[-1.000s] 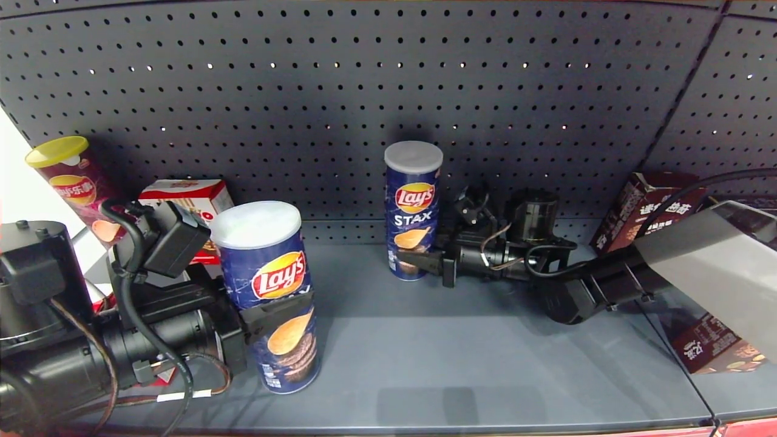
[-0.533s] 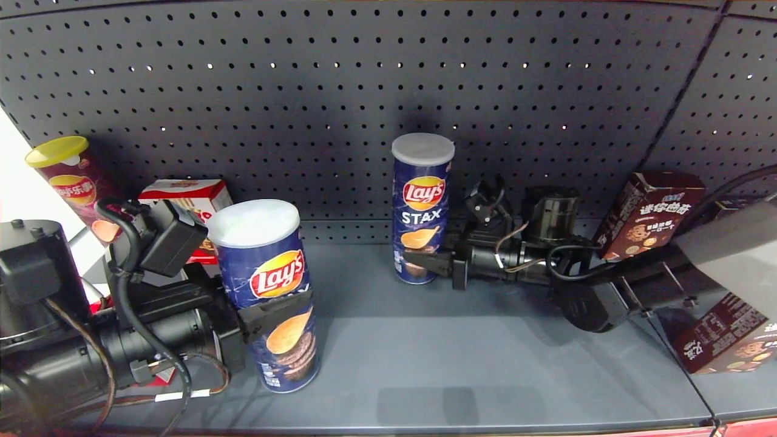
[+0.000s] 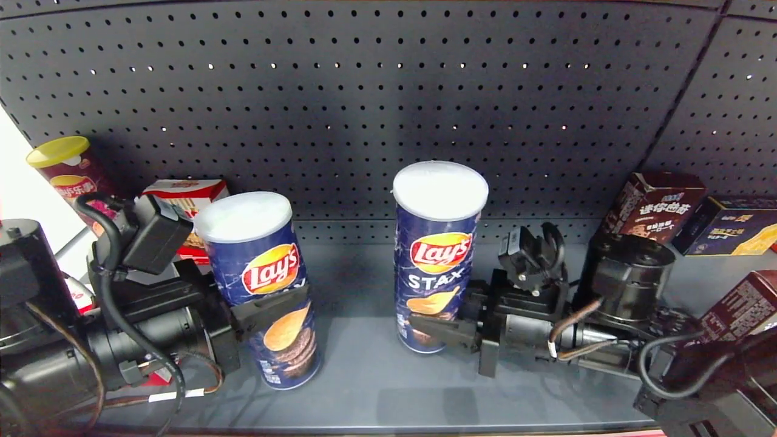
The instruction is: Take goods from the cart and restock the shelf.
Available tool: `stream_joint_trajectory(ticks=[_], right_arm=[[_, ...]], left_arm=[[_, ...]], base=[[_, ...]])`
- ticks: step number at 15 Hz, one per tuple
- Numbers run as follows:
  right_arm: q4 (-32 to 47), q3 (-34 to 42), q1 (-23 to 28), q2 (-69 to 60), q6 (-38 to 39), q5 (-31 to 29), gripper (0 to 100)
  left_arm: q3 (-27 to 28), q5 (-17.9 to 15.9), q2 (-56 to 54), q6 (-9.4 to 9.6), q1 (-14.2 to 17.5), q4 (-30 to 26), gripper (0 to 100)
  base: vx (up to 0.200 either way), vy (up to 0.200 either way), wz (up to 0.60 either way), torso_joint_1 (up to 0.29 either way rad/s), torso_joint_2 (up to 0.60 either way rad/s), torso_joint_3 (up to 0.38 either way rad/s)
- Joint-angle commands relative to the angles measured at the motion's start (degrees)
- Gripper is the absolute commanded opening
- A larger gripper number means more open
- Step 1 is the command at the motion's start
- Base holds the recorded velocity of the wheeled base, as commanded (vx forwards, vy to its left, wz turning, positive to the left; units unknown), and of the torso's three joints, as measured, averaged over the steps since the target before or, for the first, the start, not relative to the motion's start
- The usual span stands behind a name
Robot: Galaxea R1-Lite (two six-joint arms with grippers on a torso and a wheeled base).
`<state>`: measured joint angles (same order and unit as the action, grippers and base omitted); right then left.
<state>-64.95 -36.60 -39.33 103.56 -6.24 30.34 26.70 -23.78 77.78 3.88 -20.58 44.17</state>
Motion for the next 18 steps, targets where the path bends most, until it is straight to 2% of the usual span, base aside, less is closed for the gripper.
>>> stream_joint_trajectory(ticks=[1, 6, 8, 18], right_arm=[[-2.6, 5.0, -1.7, -2.2, 0.2, -0.5, 0], [-4.7, 9.9, -3.3, -2.5, 0.3, -0.7, 0], [-4.7, 11.5, -3.1, -2.1, 0.3, -0.7, 0], [-6.4, 10.9, -0.3, 1.6, 0.4, -0.7, 0]], left_arm=[[0.3, 0.1, 0.0, -0.45, 0.0, 0.7, 0], [0.5, 0.5, 0.0, -0.80, 0.2, 0.7, 0], [0.9, 0.3, 0.1, -0.80, 1.4, 0.7, 0], [1.2, 0.3, 0.4, -0.80, 1.6, 0.7, 0]], base=[[0.000, 0.000, 0.00, 0.000, 0.00, 0.000], [0.000, 0.000, 0.00, 0.000, 0.00, 0.000], [0.000, 0.000, 0.00, 0.000, 0.00, 0.000], [0.000, 0.000, 0.00, 0.000, 0.00, 0.000]])
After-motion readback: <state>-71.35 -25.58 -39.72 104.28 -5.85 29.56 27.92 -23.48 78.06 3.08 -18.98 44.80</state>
